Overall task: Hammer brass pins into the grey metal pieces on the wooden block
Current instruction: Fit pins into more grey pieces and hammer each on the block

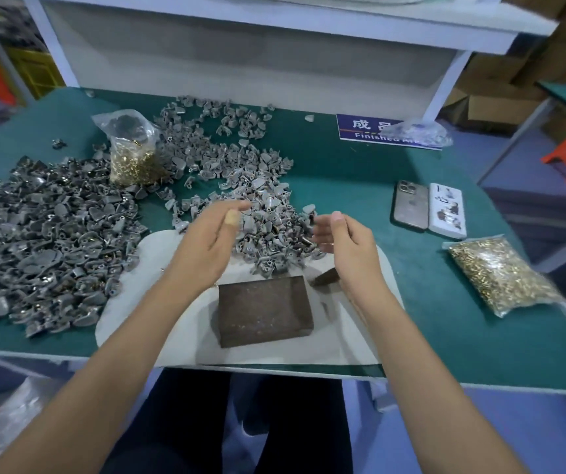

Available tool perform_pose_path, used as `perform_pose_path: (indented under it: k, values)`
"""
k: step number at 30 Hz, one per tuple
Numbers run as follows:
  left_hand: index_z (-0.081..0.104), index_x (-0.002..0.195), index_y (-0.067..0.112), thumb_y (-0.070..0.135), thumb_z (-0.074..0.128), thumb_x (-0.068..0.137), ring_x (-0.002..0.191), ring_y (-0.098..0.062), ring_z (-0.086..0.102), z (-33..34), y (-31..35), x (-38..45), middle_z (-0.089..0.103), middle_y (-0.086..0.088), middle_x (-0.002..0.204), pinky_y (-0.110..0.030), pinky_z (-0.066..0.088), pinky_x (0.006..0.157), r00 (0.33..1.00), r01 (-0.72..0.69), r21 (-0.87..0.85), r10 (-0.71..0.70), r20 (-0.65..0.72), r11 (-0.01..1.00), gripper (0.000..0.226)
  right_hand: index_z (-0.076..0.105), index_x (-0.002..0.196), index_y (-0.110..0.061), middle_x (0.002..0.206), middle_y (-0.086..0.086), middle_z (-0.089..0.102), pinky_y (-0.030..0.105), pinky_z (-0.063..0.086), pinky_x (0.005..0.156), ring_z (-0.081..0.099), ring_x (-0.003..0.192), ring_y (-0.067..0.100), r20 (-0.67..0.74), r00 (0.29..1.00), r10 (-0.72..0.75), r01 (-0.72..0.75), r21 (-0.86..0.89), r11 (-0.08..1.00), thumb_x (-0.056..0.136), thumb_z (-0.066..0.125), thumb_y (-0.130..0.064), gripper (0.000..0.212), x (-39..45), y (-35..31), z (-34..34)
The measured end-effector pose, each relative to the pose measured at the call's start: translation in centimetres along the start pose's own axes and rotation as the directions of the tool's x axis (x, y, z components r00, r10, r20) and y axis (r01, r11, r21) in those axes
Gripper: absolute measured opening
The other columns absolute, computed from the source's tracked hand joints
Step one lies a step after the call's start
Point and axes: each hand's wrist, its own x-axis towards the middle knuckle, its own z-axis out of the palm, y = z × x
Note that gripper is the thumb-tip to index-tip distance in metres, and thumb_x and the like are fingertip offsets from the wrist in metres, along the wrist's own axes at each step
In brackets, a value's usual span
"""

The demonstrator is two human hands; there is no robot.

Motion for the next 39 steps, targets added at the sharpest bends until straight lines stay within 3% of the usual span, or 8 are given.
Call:
perform_pose_path:
  k: [4,7,10,17,21,31,36,39]
  values:
    - [0.063,0.123,0.021,0.02,0.055,0.102,0.113,-0.006,0.051,-1.9,-1.6,-4.1,0.064,0.007,0.12,-0.022,0.037,0.097,0.975,0.033,0.188,0.01,-0.223,0.982,0.022,0.075,0.095,-0.025,0.087,-0.011,0.073,0.031,0.053,0.079,0.067,0.086,0.007,0.114,0.986,-0.12,0.146,-0.266,0.953,0.102,0.057,-0.027,0.019,-2.9,-0.1,1.0]
    - [0.068,0.119,0.016,0.018,0.064,0.098,0.113,-0.021,0.057,-1.9,-2.7,-5.9,0.068,0.0,0.115,-0.039,0.041,0.101,0.982,0.01,0.305,0.048,-0.182,0.952,0.022,0.076,0.099,-0.027,0.091,-0.019,0.071,0.015,0.045,0.077,0.062,0.088,-0.006,0.243,0.964,-0.11,0.197,-0.374,0.906,0.099,0.063,-0.028,0.013,-3.9,-1.0,2.1]
    - [0.07,0.117,0.016,0.02,0.065,0.096,0.11,-0.027,0.06,-1.9,-3.5,-6.8,0.07,-0.001,0.112,-0.048,0.043,0.098,0.992,0.025,0.365,0.022,-0.124,0.931,0.021,0.075,0.096,-0.029,0.096,-0.015,0.072,0.027,0.052,0.083,0.065,0.094,0.007,0.324,0.945,0.043,0.144,-0.533,0.834,0.096,0.066,-0.038,0.013,-3.8,-2.0,3.3]
    - [0.068,0.118,0.015,0.009,0.061,0.097,0.106,-0.026,0.059,-3.2,-4.8,-8.5,0.068,0.001,0.11,-0.044,0.044,0.095,0.99,-0.066,0.325,0.103,-0.099,0.943,0.023,0.072,0.091,-0.022,0.088,-0.003,0.07,0.028,0.039,0.067,0.066,0.087,0.024,0.101,0.966,0.239,-0.008,-0.908,0.419,0.079,0.077,-0.06,0.039,-2.2,-4.1,7.0]
    - [0.067,0.119,0.016,-0.003,0.053,0.091,0.107,-0.025,0.055,-3.4,-4.7,-9.4,0.064,0.002,0.111,-0.046,0.045,0.092,0.995,-0.087,0.307,0.096,-0.015,0.948,0.037,0.062,0.085,-0.021,0.077,-0.004,0.061,0.027,0.029,0.057,0.059,0.079,0.023,0.052,0.963,0.264,-0.032,-0.953,0.302,0.069,0.08,-0.068,0.052,-1.9,-4.7,8.2]
    - [0.067,0.117,0.021,0.011,0.057,0.095,0.111,-0.025,0.052,-3.1,-4.8,-8.9,0.063,0.004,0.113,-0.041,0.042,0.09,0.999,-0.028,0.303,0.038,-0.026,0.953,0.027,0.069,0.087,-0.035,0.1,-0.011,0.071,0.04,0.048,0.094,0.064,0.107,0.023,-0.075,0.983,0.167,-0.15,-0.855,0.497,0.082,0.078,-0.043,0.013,-2.7,-2.4,8.4]
    - [0.068,0.117,0.02,0.01,0.06,0.094,0.111,-0.025,0.053,-3.1,-4.9,-8.9,0.063,0.004,0.113,-0.042,0.042,0.091,0.999,-0.024,0.263,0.03,-0.022,0.964,0.026,0.068,0.08,-0.031,0.072,-0.02,0.059,0.029,0.047,0.067,0.063,0.083,0.013,-0.112,0.992,0.064,-0.127,-0.766,0.631,0.08,0.077,-0.033,0.009,-3.4,-1.3,8.2]
    - [0.068,0.117,0.02,0.013,0.061,0.095,0.11,-0.024,0.053,-3.2,-5.0,-8.9,0.063,0.005,0.113,-0.041,0.042,0.091,1.0,-0.029,0.239,0.028,0.007,0.97,0.024,0.069,0.083,-0.032,0.076,-0.015,0.066,0.03,0.05,0.069,0.063,0.078,0.007,-0.082,0.99,0.116,-0.139,-0.705,0.696,0.078,0.078,-0.033,0.01,-3.3,-1.1,7.8]
